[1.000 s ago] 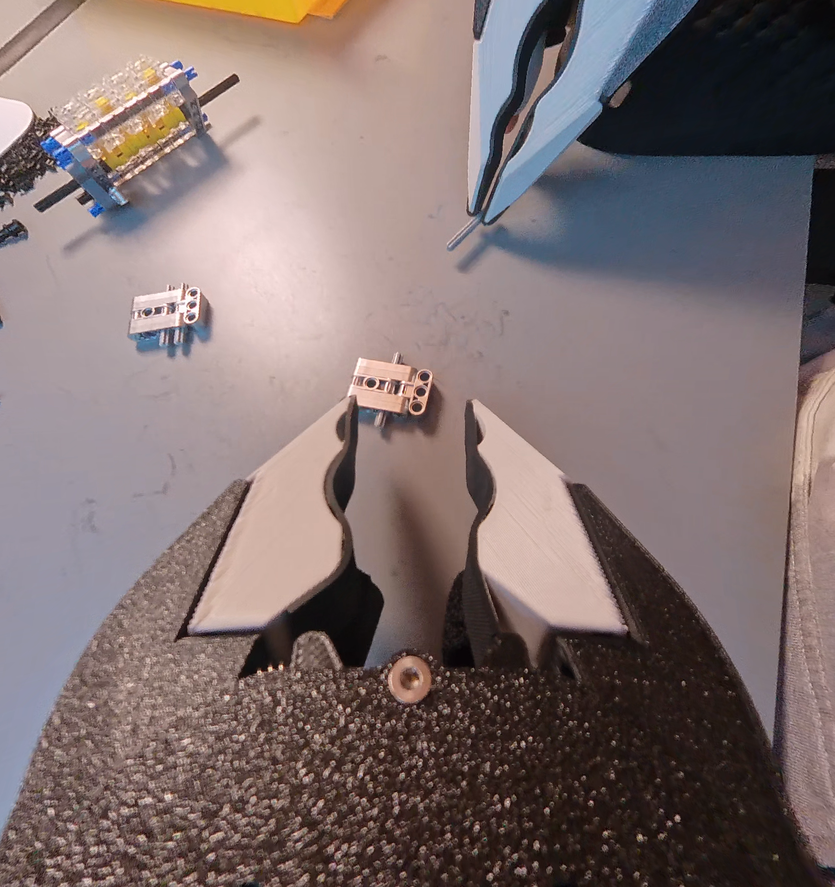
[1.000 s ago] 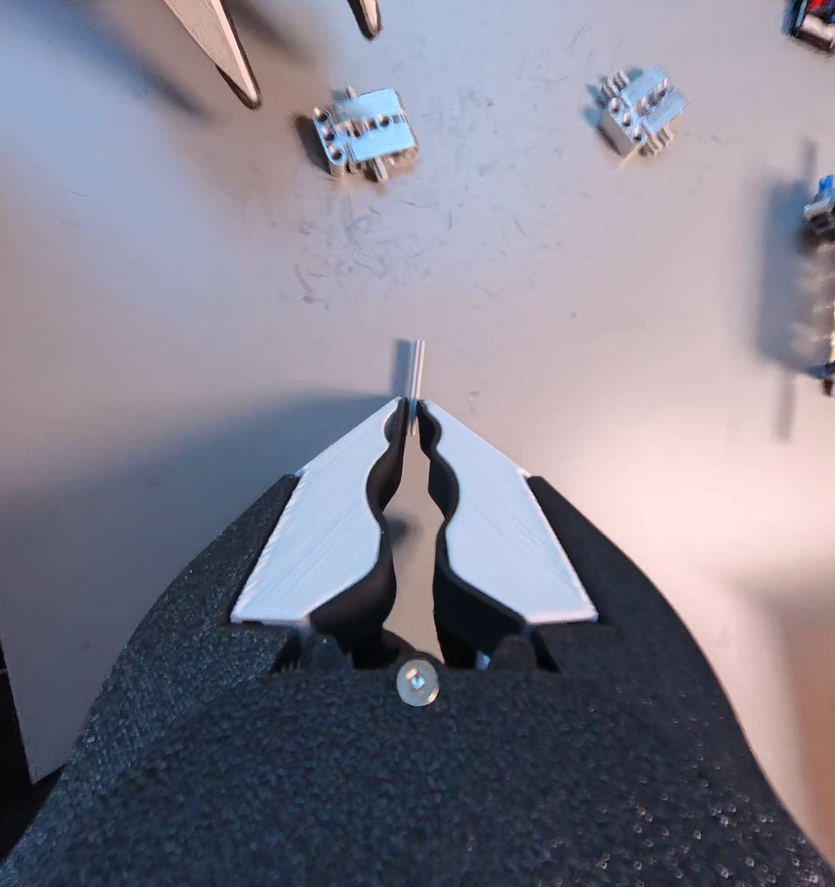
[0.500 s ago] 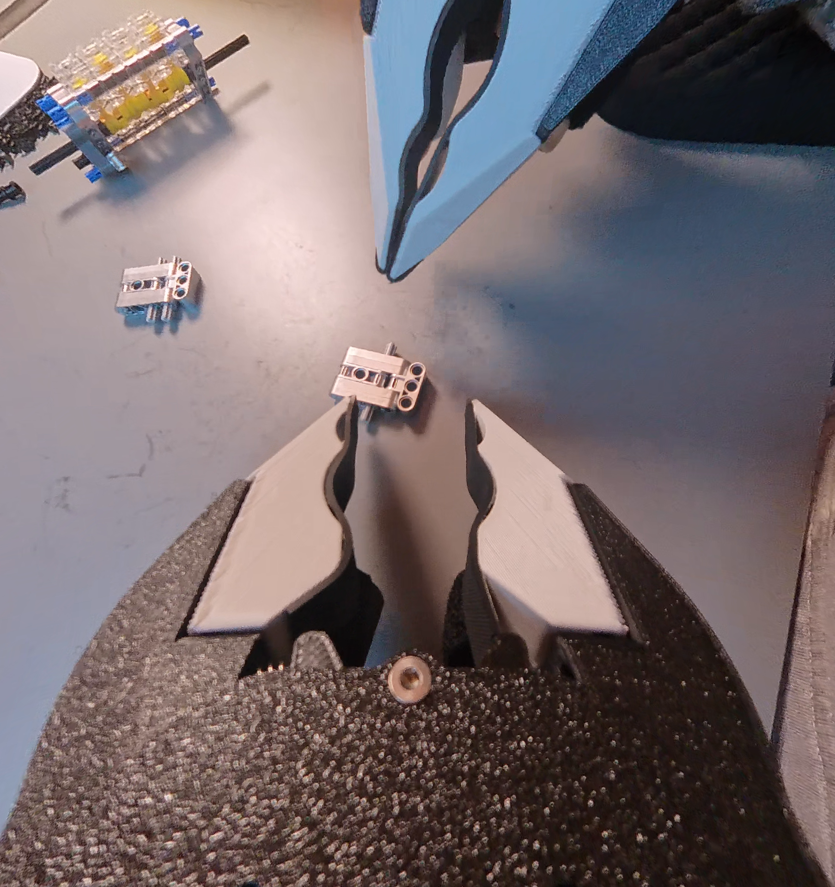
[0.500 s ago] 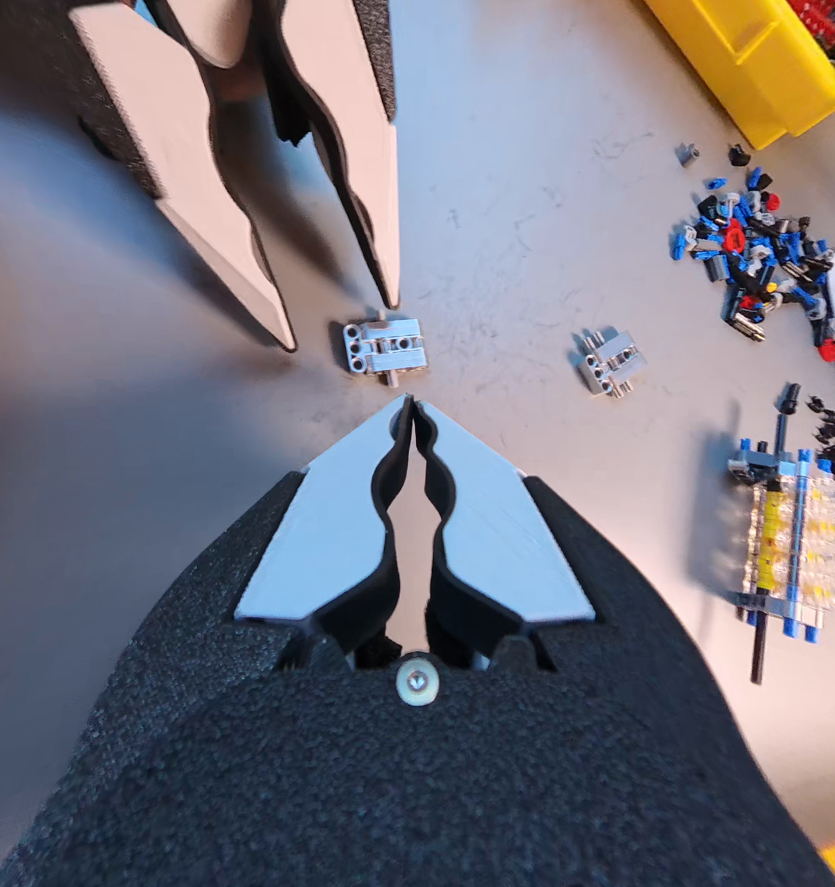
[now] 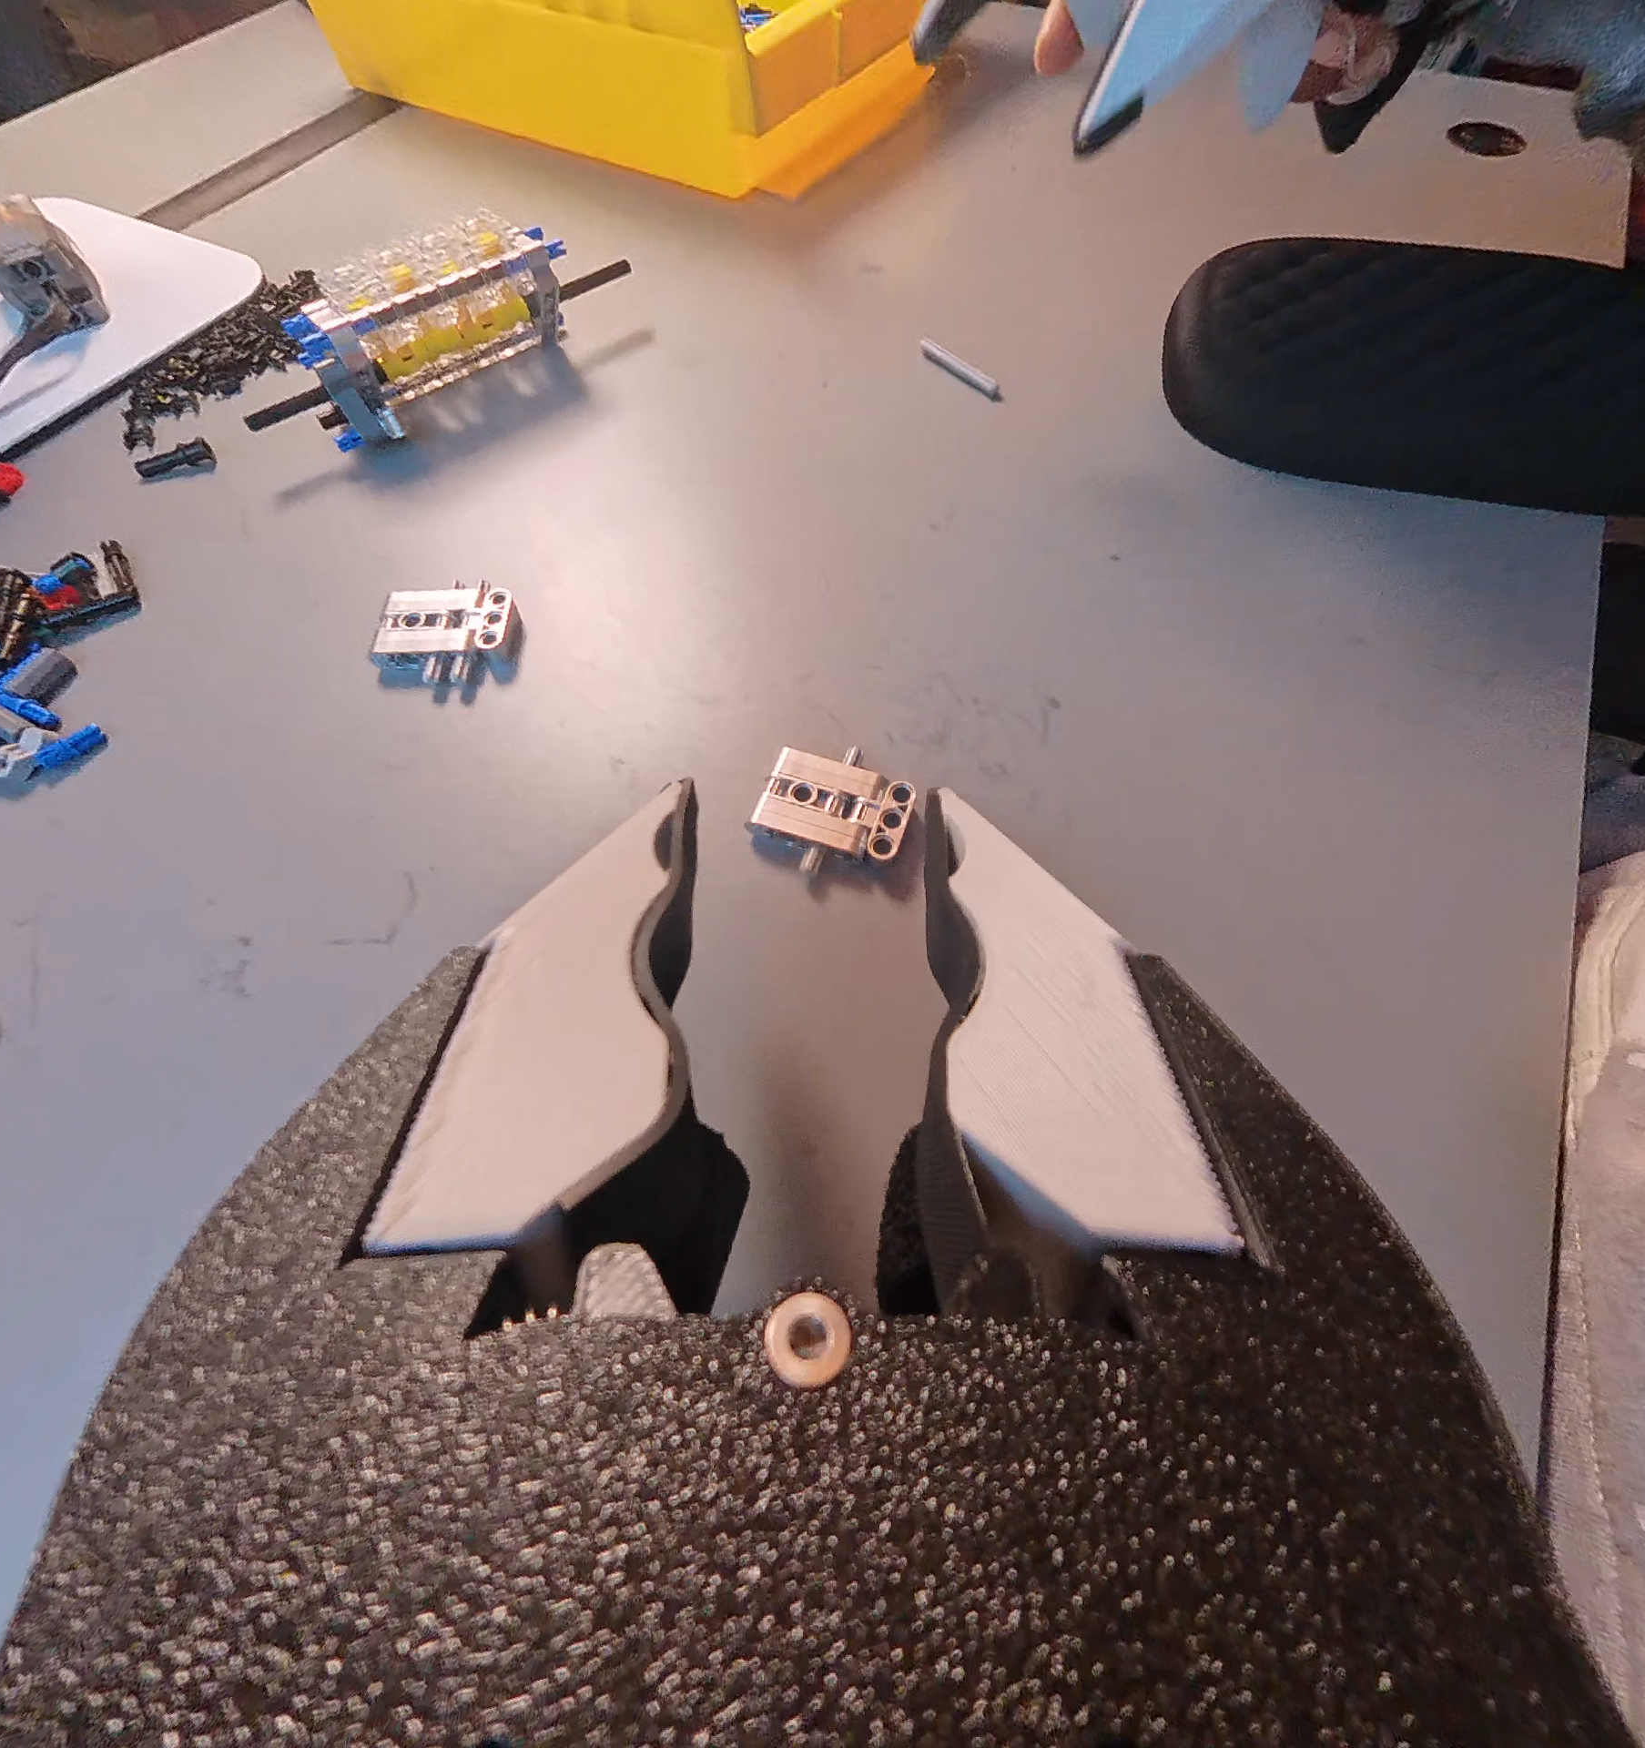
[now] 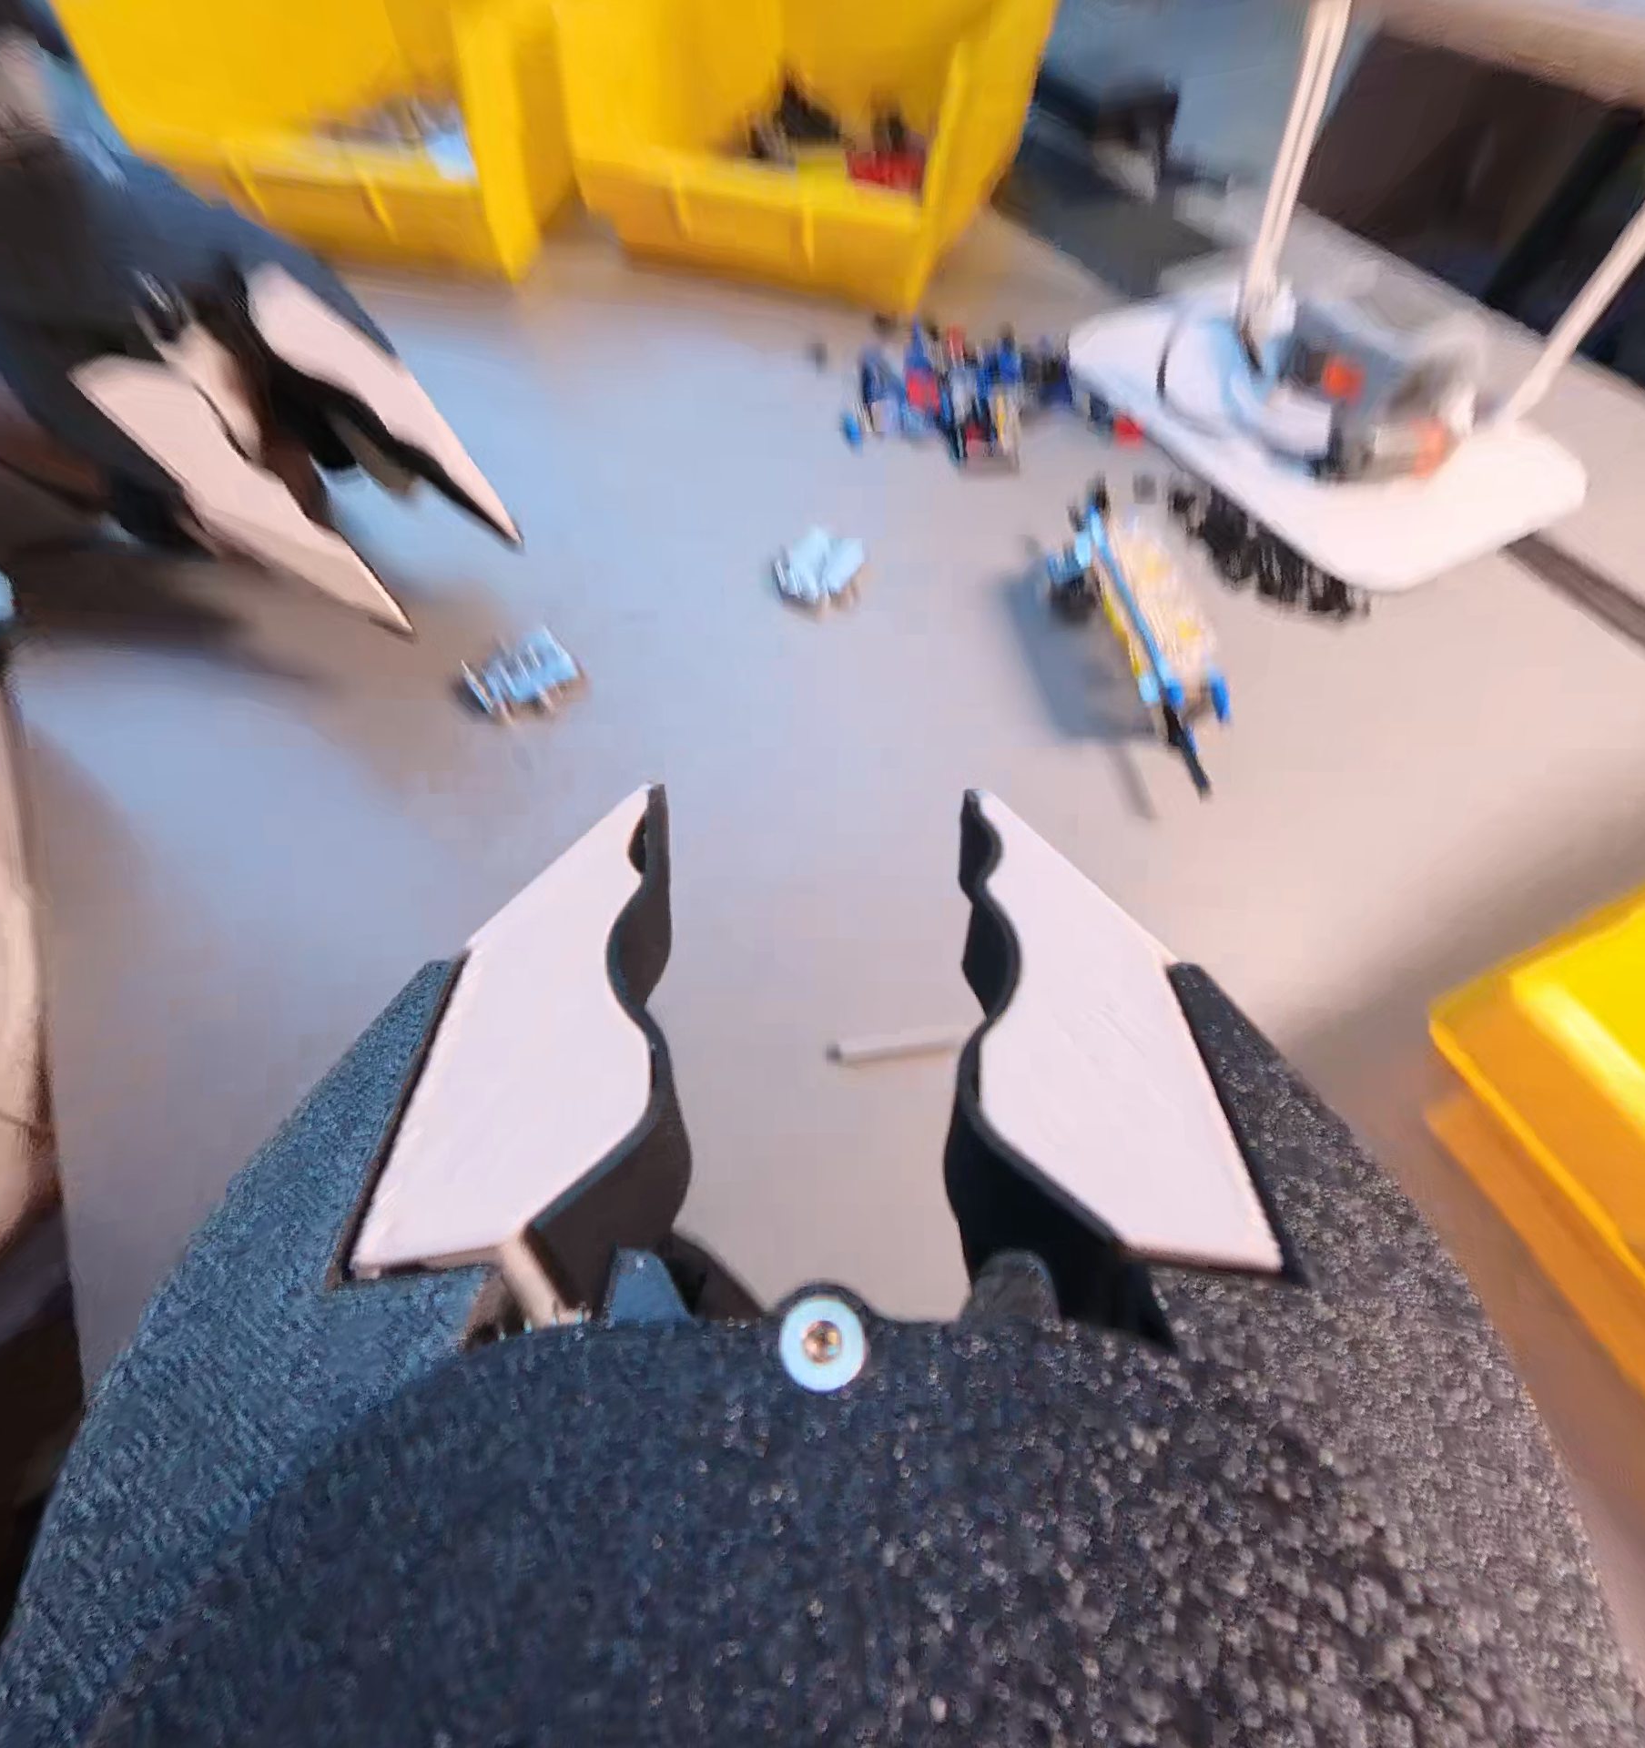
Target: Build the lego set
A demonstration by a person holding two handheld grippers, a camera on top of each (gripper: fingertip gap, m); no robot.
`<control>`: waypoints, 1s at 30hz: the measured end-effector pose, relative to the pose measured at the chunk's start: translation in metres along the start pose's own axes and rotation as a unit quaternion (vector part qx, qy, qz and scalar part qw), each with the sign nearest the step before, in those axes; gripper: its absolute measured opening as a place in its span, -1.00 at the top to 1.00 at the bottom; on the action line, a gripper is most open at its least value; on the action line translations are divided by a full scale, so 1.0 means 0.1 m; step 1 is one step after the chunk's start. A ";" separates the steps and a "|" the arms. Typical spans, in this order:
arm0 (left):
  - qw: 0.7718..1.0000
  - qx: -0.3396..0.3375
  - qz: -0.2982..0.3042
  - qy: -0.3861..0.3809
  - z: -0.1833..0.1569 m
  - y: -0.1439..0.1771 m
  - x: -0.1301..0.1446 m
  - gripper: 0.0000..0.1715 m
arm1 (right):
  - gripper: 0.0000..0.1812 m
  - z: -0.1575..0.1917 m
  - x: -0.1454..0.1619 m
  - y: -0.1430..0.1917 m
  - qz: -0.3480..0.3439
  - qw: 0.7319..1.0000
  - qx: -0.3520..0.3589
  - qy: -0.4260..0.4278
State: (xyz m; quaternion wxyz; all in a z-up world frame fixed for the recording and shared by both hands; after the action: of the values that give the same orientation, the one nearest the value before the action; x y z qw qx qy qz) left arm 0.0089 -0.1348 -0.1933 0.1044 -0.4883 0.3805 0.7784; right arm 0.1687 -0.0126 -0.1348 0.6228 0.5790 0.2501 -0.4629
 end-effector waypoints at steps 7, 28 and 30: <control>1.000 0.005 0.012 -0.018 -0.08 -0.04 -0.01 0.46 | 0.50 -0.48 0.85 -0.06 0.204 0.971 0.119 -0.042; 0.999 -0.007 0.019 -0.027 -0.11 -0.03 -0.02 0.46 | 0.98 -0.78 0.69 -0.25 0.171 0.956 0.216 -0.098; 0.999 -0.015 0.016 -0.028 -0.10 -0.02 -0.04 0.47 | 0.98 -0.77 0.67 -0.27 0.171 0.956 0.225 -0.073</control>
State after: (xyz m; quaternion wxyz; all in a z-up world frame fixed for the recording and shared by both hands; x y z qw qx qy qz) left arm 0.0184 -0.1395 -0.1930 0.0953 -0.4617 0.3736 0.7989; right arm 0.1924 0.0441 -0.2206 0.5630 0.7030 -0.0094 -0.4344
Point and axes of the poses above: each gripper's, where its closed fingertips meet, y back along the fingers, x out of its underside, z = x × y across the jaws, the point moved 2 cm from there along y, back along the fingers, and after that the axes turned 15 degrees about -y, right-handed, at the moved point
